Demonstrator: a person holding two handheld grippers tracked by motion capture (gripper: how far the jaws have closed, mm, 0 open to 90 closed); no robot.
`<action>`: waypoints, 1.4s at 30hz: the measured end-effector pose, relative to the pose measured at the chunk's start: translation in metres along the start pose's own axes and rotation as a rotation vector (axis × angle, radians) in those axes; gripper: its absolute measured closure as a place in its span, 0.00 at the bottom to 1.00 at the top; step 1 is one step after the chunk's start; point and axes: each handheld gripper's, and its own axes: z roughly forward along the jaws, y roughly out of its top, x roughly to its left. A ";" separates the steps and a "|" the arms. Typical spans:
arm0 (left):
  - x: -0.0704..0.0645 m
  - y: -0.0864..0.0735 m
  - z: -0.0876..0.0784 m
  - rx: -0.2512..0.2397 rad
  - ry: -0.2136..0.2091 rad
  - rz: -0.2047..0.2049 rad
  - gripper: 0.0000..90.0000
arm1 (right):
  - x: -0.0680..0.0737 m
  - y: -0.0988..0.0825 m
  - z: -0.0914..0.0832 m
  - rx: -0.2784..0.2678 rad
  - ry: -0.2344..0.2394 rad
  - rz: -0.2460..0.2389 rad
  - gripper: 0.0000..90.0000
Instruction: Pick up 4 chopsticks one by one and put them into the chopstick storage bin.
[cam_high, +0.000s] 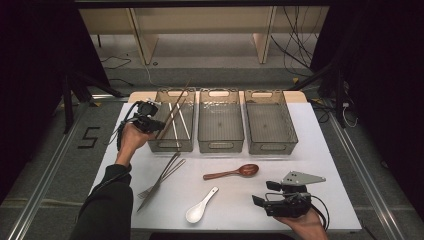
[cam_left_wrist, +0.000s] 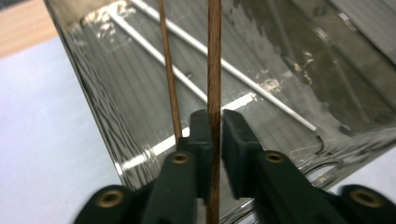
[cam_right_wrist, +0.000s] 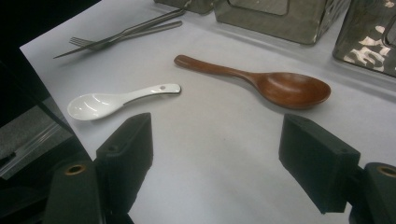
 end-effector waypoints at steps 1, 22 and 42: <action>-0.001 0.000 0.001 0.003 0.002 -0.009 0.80 | 0.000 0.000 0.000 0.000 0.000 0.000 0.30; -0.044 -0.016 -0.044 -0.051 -0.135 -0.031 0.31 | 0.000 0.000 -0.001 -0.006 -0.004 0.000 0.30; -0.079 -0.043 -0.056 -0.091 -0.226 -0.002 0.23 | -0.003 0.000 -0.002 -0.025 -0.003 0.003 0.30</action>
